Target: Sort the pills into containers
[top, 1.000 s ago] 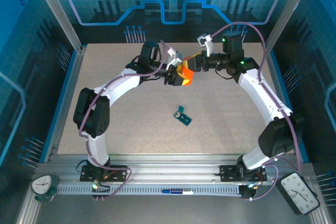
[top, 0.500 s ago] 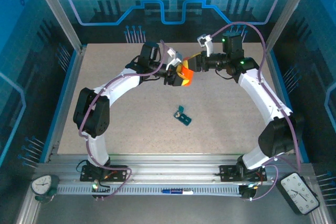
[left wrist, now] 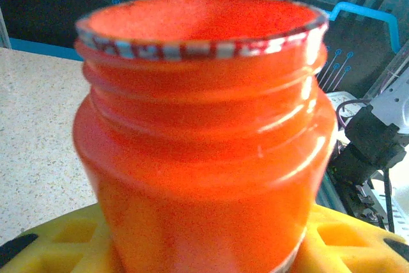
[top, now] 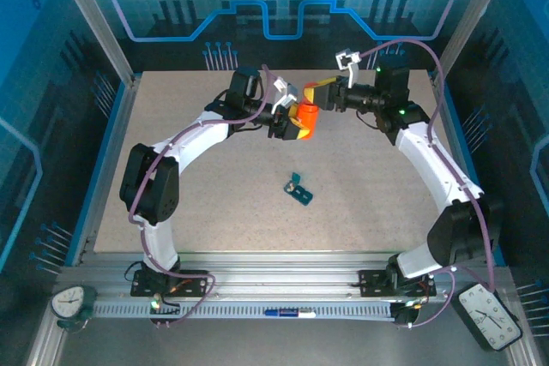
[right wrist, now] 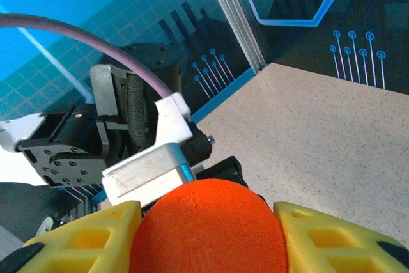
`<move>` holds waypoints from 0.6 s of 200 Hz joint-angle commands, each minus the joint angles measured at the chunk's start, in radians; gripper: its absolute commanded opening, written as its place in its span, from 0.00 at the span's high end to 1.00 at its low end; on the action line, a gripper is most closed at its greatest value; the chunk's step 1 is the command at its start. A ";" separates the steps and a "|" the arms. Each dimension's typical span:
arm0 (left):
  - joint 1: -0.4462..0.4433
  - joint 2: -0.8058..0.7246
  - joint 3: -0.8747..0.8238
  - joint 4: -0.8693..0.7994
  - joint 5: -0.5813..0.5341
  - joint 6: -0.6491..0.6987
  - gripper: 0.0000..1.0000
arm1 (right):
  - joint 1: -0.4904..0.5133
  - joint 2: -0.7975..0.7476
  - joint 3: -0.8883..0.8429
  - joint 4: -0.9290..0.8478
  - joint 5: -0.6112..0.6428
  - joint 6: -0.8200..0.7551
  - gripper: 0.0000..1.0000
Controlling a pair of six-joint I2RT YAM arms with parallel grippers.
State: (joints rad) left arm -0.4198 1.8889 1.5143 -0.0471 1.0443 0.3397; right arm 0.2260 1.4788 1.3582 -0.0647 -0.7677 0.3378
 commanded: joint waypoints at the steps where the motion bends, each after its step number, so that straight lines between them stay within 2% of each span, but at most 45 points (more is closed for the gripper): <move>1: 0.007 -0.014 0.039 -0.002 0.033 0.001 1.00 | -0.010 -0.023 -0.015 0.055 -0.008 0.010 0.80; 120: 0.007 -0.017 0.050 -0.014 0.029 0.007 1.00 | -0.007 -0.026 -0.104 0.043 -0.040 -0.010 0.80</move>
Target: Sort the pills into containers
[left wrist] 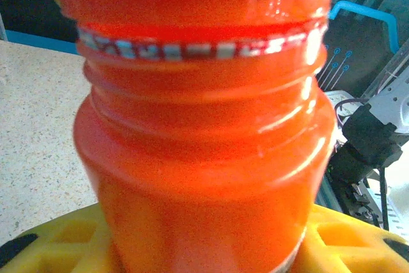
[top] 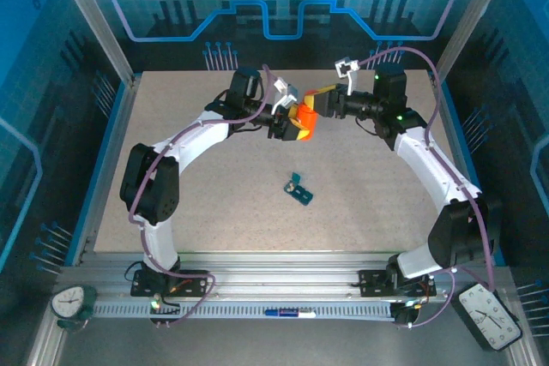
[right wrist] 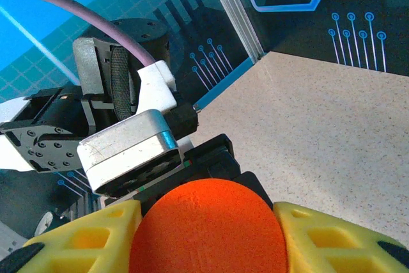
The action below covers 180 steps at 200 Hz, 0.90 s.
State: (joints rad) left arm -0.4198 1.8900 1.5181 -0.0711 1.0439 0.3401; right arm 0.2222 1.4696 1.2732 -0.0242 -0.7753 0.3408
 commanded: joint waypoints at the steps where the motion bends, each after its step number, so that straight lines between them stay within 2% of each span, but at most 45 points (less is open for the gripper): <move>1: 0.007 -0.019 0.047 0.010 0.029 0.007 1.00 | -0.003 -0.016 -0.018 0.003 -0.034 -0.013 0.81; 180: 0.006 -0.013 0.062 -0.008 0.031 0.012 1.00 | 0.038 0.058 0.045 -0.087 -0.041 -0.059 0.81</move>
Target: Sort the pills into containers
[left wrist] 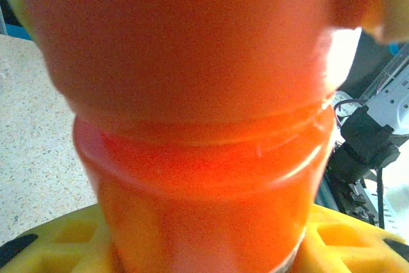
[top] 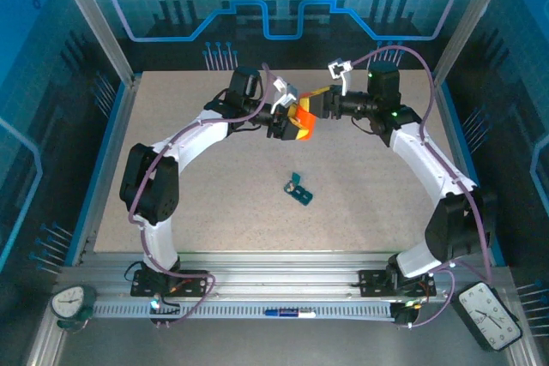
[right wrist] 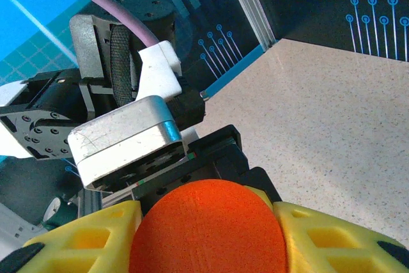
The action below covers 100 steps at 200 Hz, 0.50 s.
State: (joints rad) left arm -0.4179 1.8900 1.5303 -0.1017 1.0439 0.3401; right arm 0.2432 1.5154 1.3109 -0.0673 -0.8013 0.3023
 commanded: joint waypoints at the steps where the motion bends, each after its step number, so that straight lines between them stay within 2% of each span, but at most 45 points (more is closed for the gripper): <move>1: 0.004 -0.013 0.050 0.022 0.031 0.011 1.00 | 0.017 0.011 0.006 -0.044 -0.014 -0.020 0.81; 67: 0.005 -0.011 0.056 0.034 0.021 0.005 1.00 | 0.025 -0.035 -0.061 -0.007 0.049 0.002 0.80; 100: 0.004 -0.005 0.063 0.030 0.018 0.004 1.00 | 0.038 -0.047 -0.070 -0.026 0.086 -0.009 0.74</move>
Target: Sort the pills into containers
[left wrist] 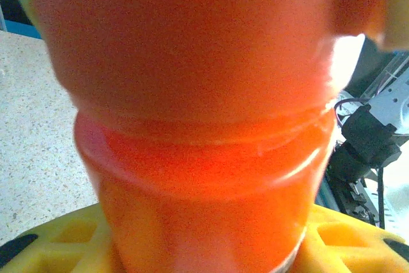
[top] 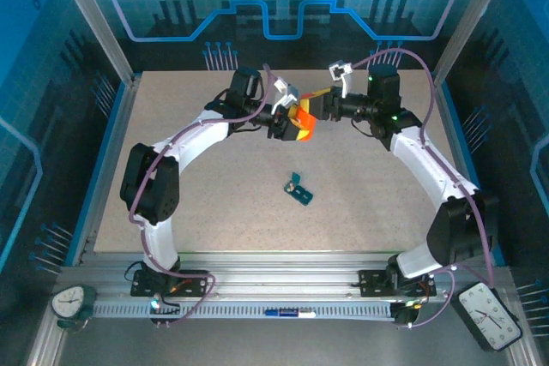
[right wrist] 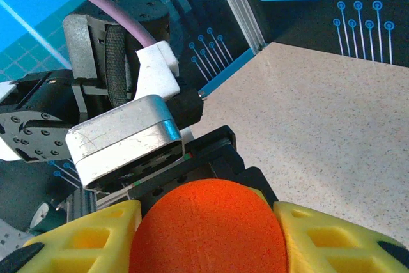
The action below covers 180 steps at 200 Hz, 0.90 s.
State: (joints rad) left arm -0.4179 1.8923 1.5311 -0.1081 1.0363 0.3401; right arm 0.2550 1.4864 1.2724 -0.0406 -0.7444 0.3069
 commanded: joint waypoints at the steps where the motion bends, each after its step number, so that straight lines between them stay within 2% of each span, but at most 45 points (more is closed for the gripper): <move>1: 0.004 -0.007 0.063 0.037 0.025 0.004 1.00 | 0.027 -0.018 -0.031 -0.053 0.029 -0.013 0.74; 23: 0.004 -0.002 0.064 0.036 0.025 0.001 1.00 | 0.029 -0.024 -0.030 -0.054 0.041 -0.008 0.70; 69: 0.004 0.003 0.064 0.033 0.024 -0.001 1.00 | 0.030 -0.031 0.000 -0.072 0.058 -0.004 0.55; 123: 0.005 0.010 0.067 0.018 0.021 0.010 1.00 | 0.027 -0.060 0.024 -0.092 0.073 -0.002 0.29; 150: 0.005 0.016 0.075 0.014 0.022 0.010 1.00 | 0.017 -0.094 0.014 -0.116 0.049 -0.017 0.18; 180: 0.005 0.025 0.086 0.002 0.026 0.019 1.00 | -0.027 -0.168 -0.029 -0.125 -0.020 -0.045 0.13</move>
State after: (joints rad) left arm -0.4179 1.8992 1.5703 -0.1009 1.0370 0.3405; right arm 0.2646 1.4002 1.2686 -0.1425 -0.6926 0.2951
